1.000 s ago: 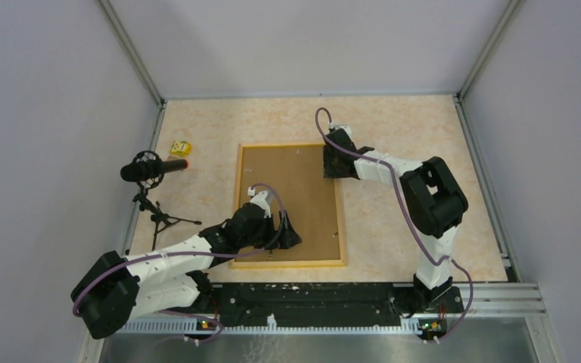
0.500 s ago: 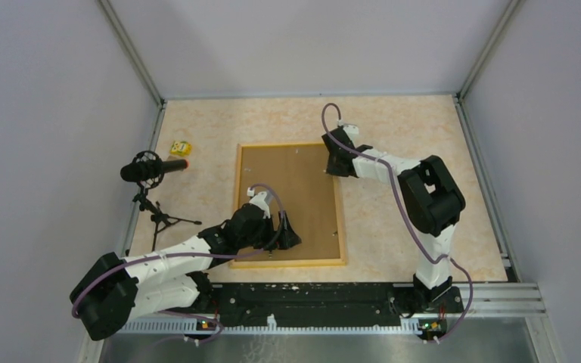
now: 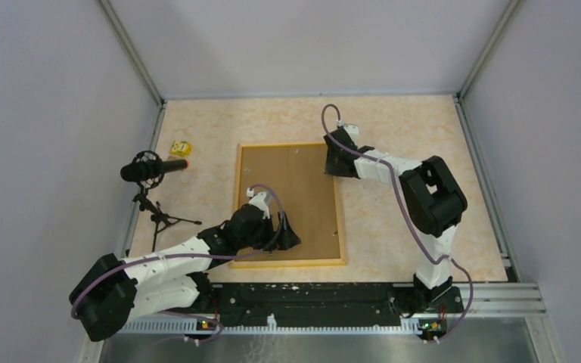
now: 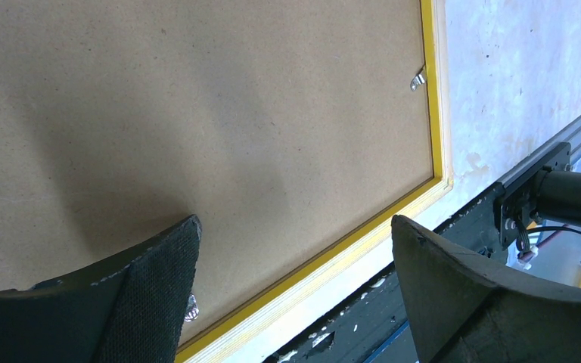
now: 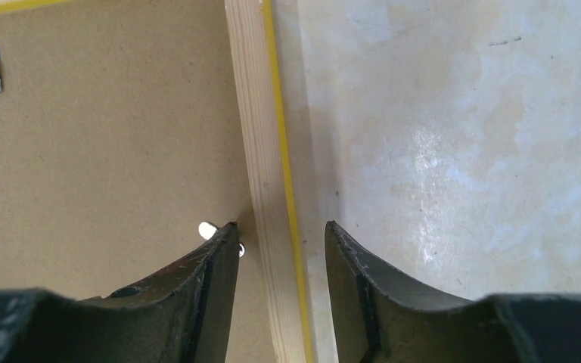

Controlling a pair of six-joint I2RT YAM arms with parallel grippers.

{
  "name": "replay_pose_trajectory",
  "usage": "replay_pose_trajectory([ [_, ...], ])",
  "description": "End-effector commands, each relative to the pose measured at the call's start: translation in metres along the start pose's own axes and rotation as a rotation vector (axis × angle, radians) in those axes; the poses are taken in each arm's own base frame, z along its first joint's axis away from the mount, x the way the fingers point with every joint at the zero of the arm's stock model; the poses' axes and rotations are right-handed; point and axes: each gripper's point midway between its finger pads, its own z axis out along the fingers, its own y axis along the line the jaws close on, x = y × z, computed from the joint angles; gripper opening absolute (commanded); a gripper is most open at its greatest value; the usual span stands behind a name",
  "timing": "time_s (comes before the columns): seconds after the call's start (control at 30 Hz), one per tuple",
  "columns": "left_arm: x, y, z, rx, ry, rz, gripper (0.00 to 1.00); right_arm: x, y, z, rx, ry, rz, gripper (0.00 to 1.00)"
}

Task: Put the photo into the frame
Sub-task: Install the photo frame at the center of the board.

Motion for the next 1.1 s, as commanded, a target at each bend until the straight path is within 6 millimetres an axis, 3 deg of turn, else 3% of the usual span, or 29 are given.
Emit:
replay_pose_trajectory([
  [0.0,-0.001,0.0,0.0,0.007,-0.013,0.003,0.98,-0.002,-0.001,-0.016,-0.053,-0.011,-0.05,0.46],
  [0.33,-0.001,0.0,-0.001,0.007,-0.014,0.004,0.98,0.004,0.015,-0.01,-0.153,-0.009,-0.097,0.54],
  [0.8,-0.001,0.001,-0.001,0.005,-0.013,0.004,0.98,0.008,-0.001,0.016,-0.019,0.006,-0.115,0.47],
  [1.07,0.001,0.001,-0.001,0.007,-0.01,0.004,0.98,0.02,-0.005,0.01,-0.013,0.034,-0.132,0.46],
])
